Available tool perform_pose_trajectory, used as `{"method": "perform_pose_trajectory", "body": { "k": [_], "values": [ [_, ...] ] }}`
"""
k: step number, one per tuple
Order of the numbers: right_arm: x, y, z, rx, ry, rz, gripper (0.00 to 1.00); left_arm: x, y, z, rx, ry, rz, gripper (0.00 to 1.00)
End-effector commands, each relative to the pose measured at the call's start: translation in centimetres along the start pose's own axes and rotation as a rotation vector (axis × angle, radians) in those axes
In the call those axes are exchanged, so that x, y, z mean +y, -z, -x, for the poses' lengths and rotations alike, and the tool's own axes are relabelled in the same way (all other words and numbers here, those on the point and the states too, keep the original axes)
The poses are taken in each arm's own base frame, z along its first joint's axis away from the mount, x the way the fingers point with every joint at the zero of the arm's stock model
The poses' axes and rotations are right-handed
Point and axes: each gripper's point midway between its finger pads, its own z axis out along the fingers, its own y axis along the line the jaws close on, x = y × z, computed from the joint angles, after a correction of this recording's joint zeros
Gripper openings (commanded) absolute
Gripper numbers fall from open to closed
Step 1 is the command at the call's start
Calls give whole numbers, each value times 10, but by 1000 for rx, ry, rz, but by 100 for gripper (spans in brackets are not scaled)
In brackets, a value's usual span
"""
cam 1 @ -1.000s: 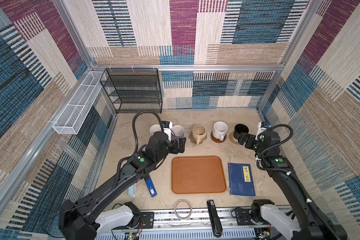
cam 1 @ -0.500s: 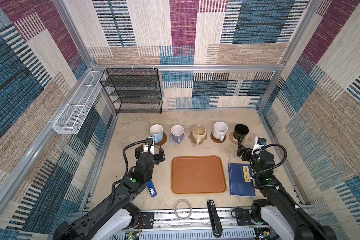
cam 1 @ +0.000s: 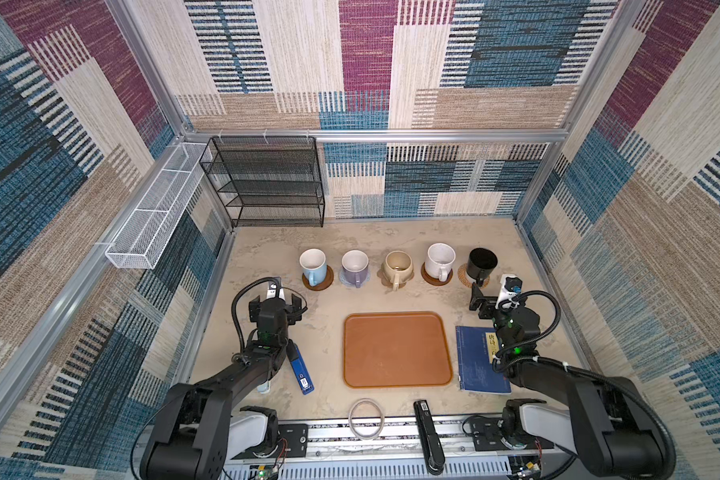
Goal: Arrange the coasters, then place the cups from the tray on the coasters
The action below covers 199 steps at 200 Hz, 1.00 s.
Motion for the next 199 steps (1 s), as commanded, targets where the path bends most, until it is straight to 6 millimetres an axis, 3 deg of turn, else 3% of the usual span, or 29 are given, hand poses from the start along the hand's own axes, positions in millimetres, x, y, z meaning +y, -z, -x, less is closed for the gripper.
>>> {"method": "perform_pose_trajectory", "body": {
  "k": [1,24,40,57,103,138,199],
  "values": [
    [6,-6,24,-102,32,29,100,-7,-7,27,-87,61,-54,98],
    [11,-3,32,-155,41,55,100,-3,-13,27,-82,75,-67,98],
    [7,-10,27,-142,36,35,100,4,-21,29,-110,88,-52,98],
    [8,-22,16,-103,39,43,100,14,-35,14,-76,152,-48,97],
    [2,-28,4,-80,18,15,100,5,-48,7,-49,138,-94,98],
    [0,-28,3,-77,16,15,100,-16,-52,7,-11,85,-208,98],
    [0,-28,4,-80,17,15,100,-16,-50,10,-28,83,-213,99]
  ]
}}
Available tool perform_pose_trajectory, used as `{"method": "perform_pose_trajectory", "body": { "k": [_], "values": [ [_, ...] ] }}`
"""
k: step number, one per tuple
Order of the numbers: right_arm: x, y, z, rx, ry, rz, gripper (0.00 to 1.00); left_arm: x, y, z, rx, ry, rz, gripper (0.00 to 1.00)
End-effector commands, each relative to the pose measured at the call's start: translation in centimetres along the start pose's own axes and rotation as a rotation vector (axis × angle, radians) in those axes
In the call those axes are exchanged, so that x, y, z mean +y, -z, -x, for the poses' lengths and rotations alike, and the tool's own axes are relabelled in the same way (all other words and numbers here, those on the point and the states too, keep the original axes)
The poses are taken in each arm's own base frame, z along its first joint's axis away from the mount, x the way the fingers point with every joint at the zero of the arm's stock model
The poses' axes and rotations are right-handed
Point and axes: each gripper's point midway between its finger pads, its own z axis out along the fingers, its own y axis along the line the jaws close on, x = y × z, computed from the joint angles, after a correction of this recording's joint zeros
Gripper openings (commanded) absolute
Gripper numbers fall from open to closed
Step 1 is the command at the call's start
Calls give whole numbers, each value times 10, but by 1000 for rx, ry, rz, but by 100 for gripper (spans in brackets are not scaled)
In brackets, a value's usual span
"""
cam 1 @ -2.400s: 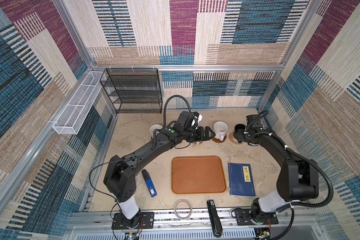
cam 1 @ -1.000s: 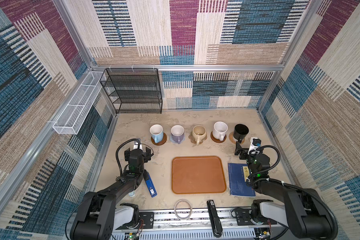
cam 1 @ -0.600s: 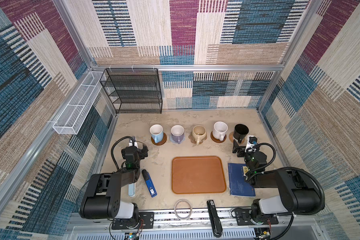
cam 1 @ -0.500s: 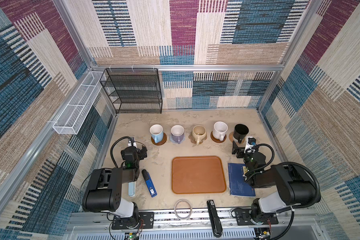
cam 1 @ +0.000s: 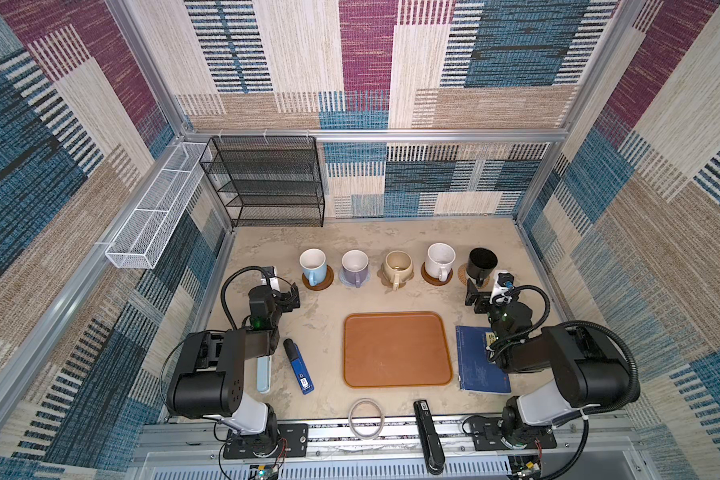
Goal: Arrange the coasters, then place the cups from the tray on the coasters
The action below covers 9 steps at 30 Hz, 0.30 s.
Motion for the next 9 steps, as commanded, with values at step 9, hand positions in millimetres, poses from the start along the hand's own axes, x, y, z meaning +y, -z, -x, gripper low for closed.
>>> {"method": "perform_pose_trajectory", "body": {
  "k": [9],
  "values": [
    [1,0,12,-46,-10,2,100,-5,0,1,-4,-27,-33,99]
  ]
}}
